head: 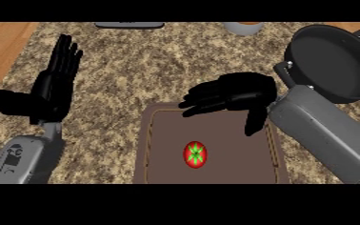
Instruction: Pick the tomato from the tray and place it in the pot
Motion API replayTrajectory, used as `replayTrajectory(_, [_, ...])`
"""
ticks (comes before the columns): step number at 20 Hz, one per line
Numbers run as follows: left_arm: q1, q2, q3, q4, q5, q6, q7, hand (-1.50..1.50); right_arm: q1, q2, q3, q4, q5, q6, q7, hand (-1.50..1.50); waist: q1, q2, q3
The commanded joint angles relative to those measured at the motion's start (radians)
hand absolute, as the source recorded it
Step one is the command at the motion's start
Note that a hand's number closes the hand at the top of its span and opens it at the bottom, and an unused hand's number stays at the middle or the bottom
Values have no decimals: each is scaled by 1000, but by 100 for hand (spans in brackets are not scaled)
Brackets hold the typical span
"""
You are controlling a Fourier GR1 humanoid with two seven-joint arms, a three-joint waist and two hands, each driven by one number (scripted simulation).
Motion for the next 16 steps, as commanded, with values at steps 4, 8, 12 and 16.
replayTrajectory(4, [30, -30, 13, -13, -23, -13, -15, 0, 20, 34, 7, 67, 112, 84, -36, -150, -4, 0, 0])
replayTrajectory(8, [-18, 6, 47, -96, -20, 7, 118, 0, 50, 104, 21, 38, 169, 81, 28, -150, -6, -3, 0])
replayTrajectory(12, [3, 4, 95, 23, -15, -84, -6, 0, 116, 131, 16, 20, 238, 50, -7, -150, -11, -1, 0])
replayTrajectory(16, [76, -7, 82, -54, -21, -90, 16, 0, 165, 175, 15, 6, 260, 26, -14, -150, -8, -3, 0])
